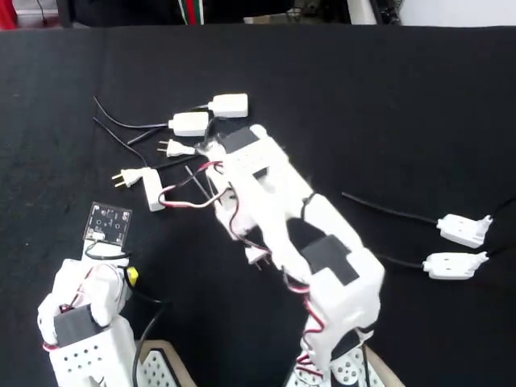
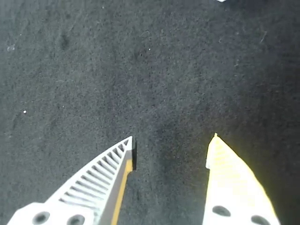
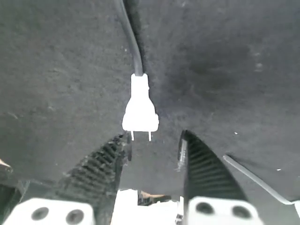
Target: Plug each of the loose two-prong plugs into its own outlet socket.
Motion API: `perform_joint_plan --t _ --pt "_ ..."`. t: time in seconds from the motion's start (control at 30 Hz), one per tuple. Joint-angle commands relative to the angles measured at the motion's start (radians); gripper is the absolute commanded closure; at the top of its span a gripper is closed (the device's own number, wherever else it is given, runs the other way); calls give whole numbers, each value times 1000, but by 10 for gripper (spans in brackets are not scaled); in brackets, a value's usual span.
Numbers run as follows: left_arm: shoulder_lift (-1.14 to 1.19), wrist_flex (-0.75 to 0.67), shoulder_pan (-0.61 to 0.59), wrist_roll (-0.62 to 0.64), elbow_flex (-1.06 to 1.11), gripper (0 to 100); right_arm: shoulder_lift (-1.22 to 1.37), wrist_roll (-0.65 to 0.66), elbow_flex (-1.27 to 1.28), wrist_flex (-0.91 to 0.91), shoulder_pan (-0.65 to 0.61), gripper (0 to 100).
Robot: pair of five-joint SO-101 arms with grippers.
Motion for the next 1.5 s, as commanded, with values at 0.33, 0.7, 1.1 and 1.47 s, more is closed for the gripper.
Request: perform_joint_plan --t 0.33,0.7,1.1,1.47 --pt "3 9 5 -6 -16 748 154 2 22 -115 5 853" --pt "3 9 5 -6 -16 748 156 -46 59 -150 -117 929" --pt "3 9 5 -6 -16 748 148 -44 -71 -57 -94 966" --pt "3 9 5 -6 -16 748 -157 -83 -104 11 -74 980"
